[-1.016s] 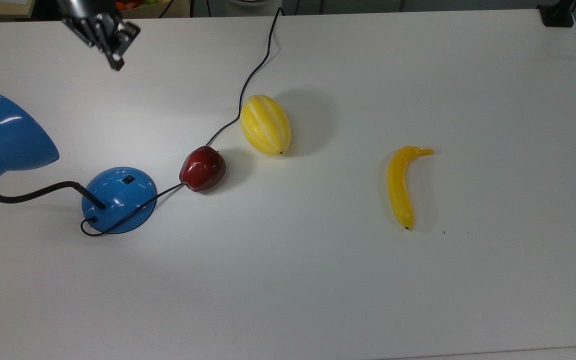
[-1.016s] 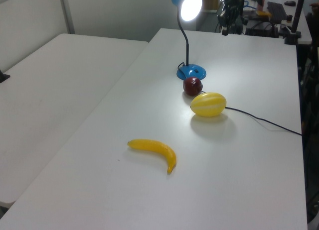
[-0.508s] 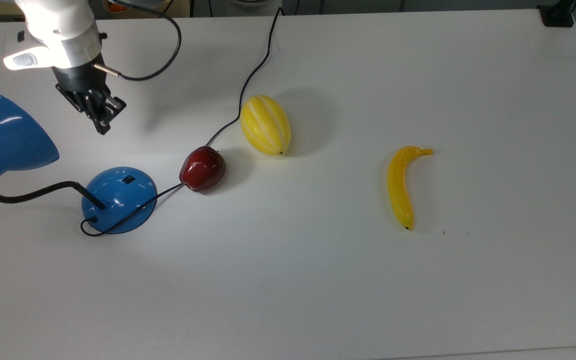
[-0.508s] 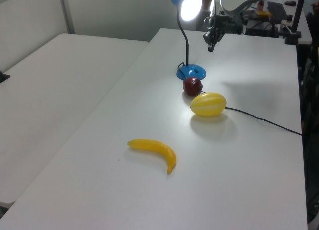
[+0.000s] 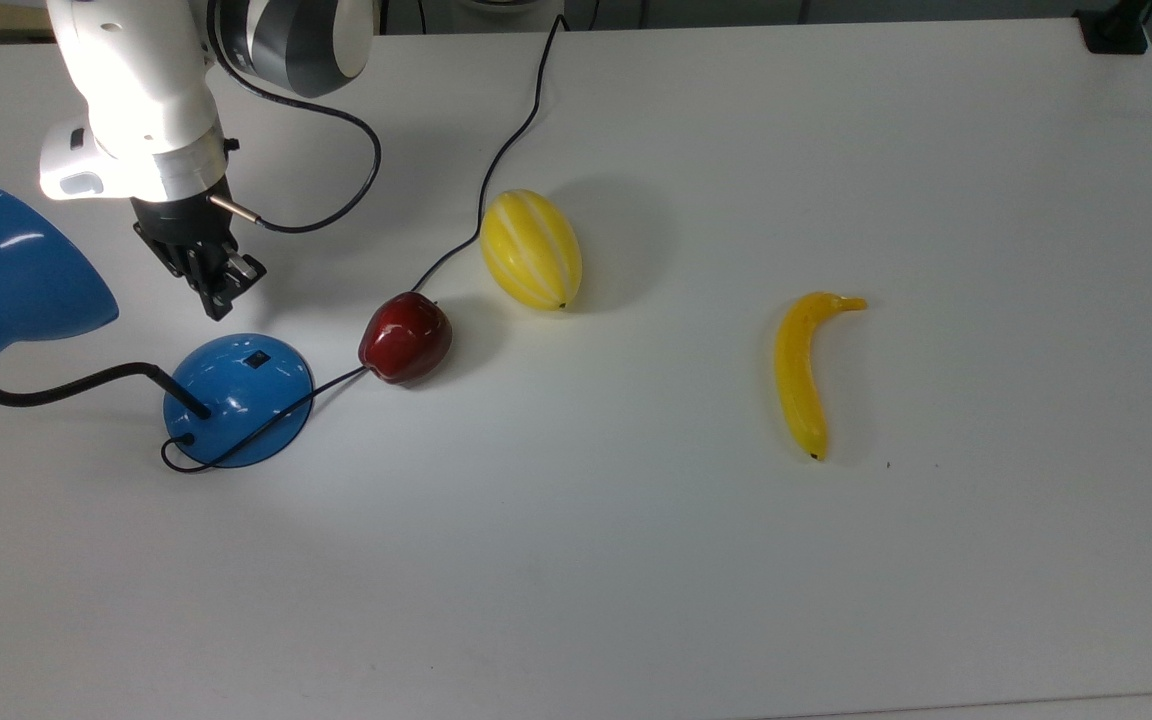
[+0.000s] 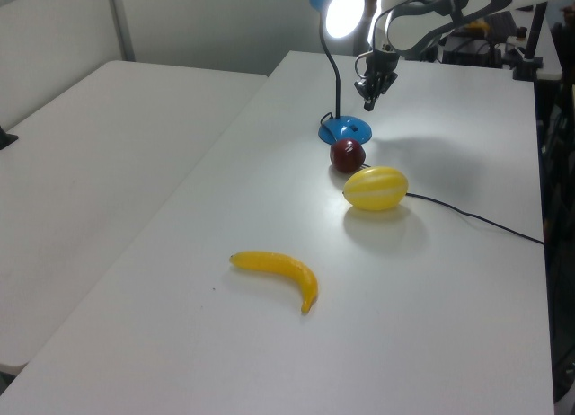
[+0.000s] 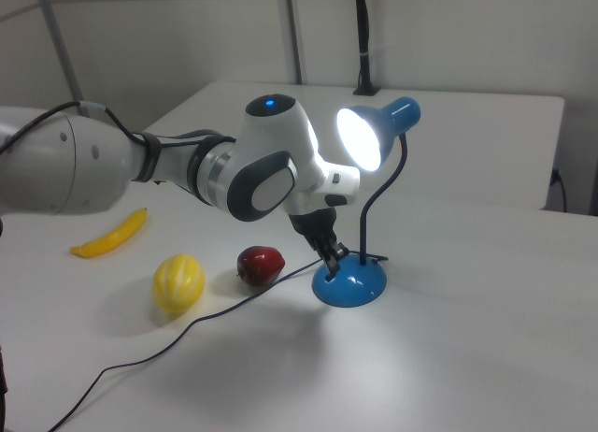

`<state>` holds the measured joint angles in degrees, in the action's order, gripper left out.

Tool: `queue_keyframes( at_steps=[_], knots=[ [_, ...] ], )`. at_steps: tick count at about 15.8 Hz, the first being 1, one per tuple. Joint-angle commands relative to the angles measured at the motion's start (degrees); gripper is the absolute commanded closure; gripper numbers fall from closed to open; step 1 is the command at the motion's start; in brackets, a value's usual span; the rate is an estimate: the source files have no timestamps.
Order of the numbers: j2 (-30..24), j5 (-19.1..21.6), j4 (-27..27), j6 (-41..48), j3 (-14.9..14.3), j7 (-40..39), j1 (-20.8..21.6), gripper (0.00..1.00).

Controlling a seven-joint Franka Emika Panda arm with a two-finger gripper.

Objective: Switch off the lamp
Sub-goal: 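Move the gripper over the blue lamp base and lower toward its switch, then press down on the switch on the blue lamp base with the gripper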

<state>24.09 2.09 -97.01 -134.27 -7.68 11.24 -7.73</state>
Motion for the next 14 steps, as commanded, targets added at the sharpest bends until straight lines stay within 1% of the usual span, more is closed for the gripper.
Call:
queue_keyframes(
  at_steps=[1,5,14],
  knots=[
    [1.0,-1.0,0.1,-2.9,-0.3,3.8,1.5,1.00],
    [2.8,-1.2,0.1,-5.5,-0.4,5.5,3.1,1.00],
    [4.0,-3.4,-0.2,-5.5,-0.4,6.4,3.4,1.00]
  ],
)
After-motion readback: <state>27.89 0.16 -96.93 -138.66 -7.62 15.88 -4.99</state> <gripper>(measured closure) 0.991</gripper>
